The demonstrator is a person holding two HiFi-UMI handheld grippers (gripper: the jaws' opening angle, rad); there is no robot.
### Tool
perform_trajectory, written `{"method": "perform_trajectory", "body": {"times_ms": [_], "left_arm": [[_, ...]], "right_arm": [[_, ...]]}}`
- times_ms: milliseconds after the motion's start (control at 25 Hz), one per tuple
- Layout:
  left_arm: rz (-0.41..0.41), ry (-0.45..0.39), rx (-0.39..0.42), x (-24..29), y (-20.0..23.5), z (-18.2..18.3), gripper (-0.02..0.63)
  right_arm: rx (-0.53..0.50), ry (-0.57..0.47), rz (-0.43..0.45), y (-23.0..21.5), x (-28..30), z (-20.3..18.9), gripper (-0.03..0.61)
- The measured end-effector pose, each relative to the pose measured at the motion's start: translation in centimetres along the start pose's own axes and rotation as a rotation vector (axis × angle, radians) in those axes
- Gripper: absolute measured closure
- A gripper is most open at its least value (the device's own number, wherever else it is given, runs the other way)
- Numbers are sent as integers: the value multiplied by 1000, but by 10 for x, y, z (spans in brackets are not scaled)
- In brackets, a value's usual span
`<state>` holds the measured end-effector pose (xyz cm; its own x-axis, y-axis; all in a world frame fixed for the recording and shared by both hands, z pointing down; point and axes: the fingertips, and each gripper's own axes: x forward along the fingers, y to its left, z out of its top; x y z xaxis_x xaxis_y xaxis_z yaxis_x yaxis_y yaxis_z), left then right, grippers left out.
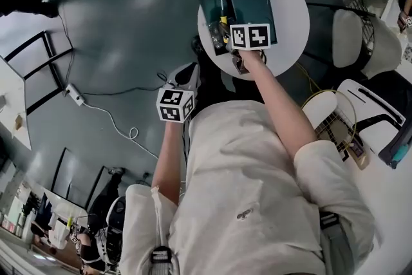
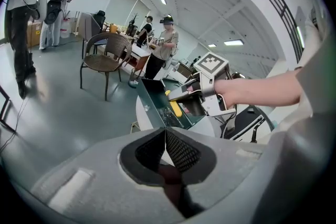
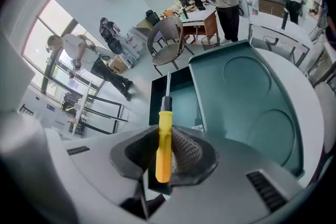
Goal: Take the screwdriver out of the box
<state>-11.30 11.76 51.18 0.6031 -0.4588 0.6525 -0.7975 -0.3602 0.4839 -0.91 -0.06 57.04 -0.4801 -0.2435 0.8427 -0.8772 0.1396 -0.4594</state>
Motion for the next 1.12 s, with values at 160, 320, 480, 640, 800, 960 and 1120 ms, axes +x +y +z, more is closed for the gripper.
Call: {"method": "perform_trajectory", "body": {"times_ms": [160,320,480,640,800,960,1120], "left_arm": [[-44,11,48,5,-14,12,600],[-57,4,80,7,-32,23,600],[-58,-30,91,10,-47,40,600],[-71,-75,100,10,-77,53,598],[-61,-128,110,15,-115,66,600],[-32,-169,163,17,-157,83,600],[5,-236,164,12,-192,101,600]], "right_arm": [[13,-59,84,10,-26,1,499],[10,-107,177,18,-51,-6,499],[-11,-147,226,19,-79,-6,499],[-65,-212,308,17,-122,-4,497],[-53,-312,432,8,-176,5,497],[-62,-384,499,-9,-229,10,499],[-61,-447,583,-24,-270,7,499]]}}
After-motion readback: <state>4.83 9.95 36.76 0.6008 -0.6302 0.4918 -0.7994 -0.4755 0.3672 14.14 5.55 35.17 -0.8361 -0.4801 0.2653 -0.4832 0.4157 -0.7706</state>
